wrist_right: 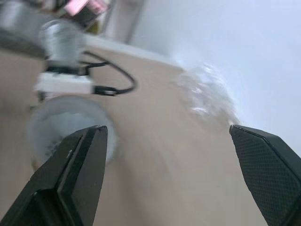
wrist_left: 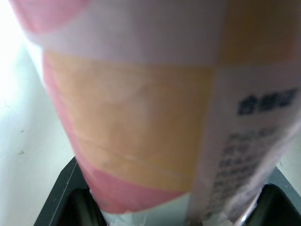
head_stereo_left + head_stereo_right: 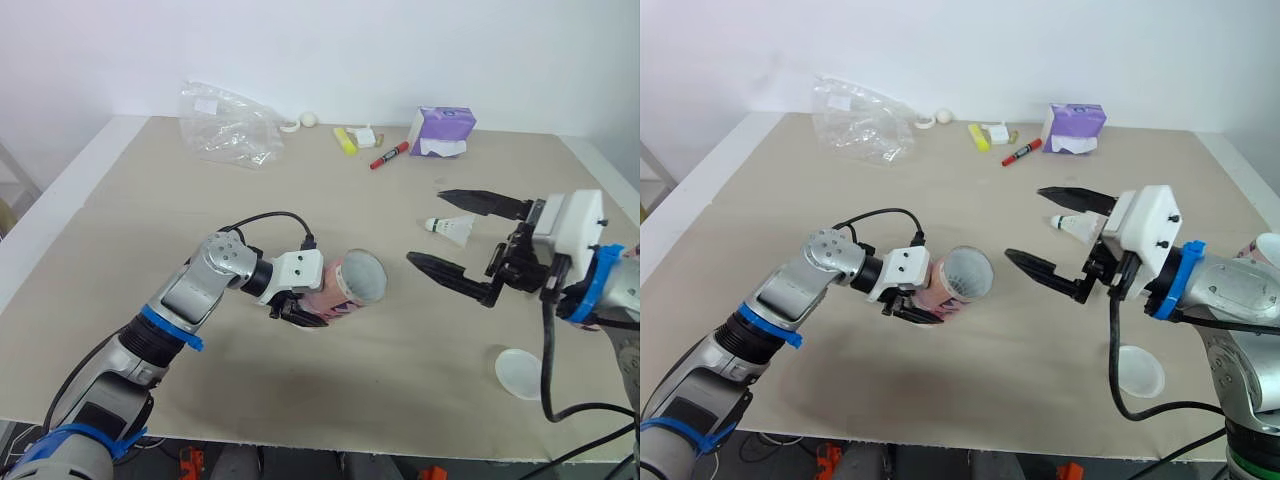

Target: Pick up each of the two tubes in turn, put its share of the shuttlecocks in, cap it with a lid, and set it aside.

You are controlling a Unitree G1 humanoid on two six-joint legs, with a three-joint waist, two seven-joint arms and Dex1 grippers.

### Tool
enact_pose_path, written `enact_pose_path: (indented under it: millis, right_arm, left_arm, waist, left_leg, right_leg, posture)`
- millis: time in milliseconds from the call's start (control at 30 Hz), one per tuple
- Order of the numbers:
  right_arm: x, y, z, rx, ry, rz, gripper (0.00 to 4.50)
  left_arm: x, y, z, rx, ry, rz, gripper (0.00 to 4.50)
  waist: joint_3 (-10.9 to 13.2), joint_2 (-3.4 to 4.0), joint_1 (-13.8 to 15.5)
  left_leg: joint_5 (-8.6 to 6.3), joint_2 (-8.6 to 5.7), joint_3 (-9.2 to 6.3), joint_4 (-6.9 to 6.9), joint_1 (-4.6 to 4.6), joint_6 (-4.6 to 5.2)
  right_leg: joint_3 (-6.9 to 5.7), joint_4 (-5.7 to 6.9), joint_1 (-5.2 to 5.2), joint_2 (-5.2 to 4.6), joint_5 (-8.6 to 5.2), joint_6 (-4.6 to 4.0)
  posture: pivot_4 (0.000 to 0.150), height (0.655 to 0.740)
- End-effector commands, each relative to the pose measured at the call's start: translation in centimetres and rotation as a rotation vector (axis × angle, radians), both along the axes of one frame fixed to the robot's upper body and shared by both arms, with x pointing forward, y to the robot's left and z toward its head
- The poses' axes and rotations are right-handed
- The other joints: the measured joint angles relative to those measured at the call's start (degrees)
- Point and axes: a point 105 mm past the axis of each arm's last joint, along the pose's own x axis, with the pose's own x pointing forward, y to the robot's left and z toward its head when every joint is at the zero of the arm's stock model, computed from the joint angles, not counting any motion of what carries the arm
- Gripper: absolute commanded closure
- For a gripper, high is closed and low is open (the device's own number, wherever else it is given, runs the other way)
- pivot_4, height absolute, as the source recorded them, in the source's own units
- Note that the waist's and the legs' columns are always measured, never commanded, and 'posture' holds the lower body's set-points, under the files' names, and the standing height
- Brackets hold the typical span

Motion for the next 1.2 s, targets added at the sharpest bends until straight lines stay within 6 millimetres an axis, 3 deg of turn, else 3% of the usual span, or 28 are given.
enact_pose_path:
  millis: [33,100,333,700,967,1200]
  right_arm:
    - [2.0,-3.9,-0.8,0.192,0.058,-0.243,0.06]
    - [3.2,-5.4,-1.9,0.267,0.090,-0.358,0.06]
    - [6.8,-7.6,-5.8,0.347,0.194,-0.523,0.06]
    - [10.3,-10.0,-8.2,0.381,0.253,-0.600,0.06]
    - [12.0,-10.2,-9.5,0.369,0.294,-0.594,0.06]
    - [13.4,-9.1,-10.3,0.359,0.330,-0.548,0.06]
  left_arm:
    - [0.9,0.7,-1.3,0.048,0.000,0.067,1.77]
    - [0.8,0.7,-1.3,0.047,0.000,0.066,1.77]
    - [0.8,0.6,-1.3,0.046,-0.001,0.064,1.77]
    - [0.7,0.7,-1.2,0.042,-0.005,0.069,1.77]
    - [0.7,0.8,-1.2,0.043,-0.007,0.073,1.77]
    - [0.5,0.9,-1.3,0.046,-0.003,0.077,1.77]
  waist:
    - [-0.05,-0.10,-0.02]
    - [-0.05,-0.07,-0.06]
    - [-0.05,0.06,-0.10]
    - [-0.04,0.09,-0.23]
    - [-0.04,0.09,-0.31]
    - [-0.04,0.11,-0.62]
  left_leg:
    - [0.00,0.00,0.00,0.01,0.01,0.00]
    - [0.00,0.00,0.00,0.01,0.03,0.00]
    - [0.03,-0.07,0.00,0.00,0.02,0.05]
    - [0.06,-0.23,0.00,0.00,0.01,0.10]
    - [0.10,-0.29,-0.01,-0.01,0.02,0.17]
    - [0.11,-0.29,-0.01,-0.01,0.02,0.17]
  right_leg:
    - [0.00,0.00,0.01,0.00,0.00,0.00]
    - [0.00,0.00,0.01,0.01,0.01,-0.01]
    - [0.01,0.00,0.00,-0.04,0.02,0.00]
    - [0.01,0.00,0.06,-0.18,0.03,0.10]
    - [0.02,0.00,0.08,-0.22,0.06,0.15]
    - [0.03,0.00,0.09,-0.22,0.08,0.18]
  posture:
    - [0.150,0.7400]
    - [0.150,0.7400]
    - [0.150,0.7400]
    - [0.150,0.7400]
    - [0.150,0.7400]
    - [0.150,0.7400]
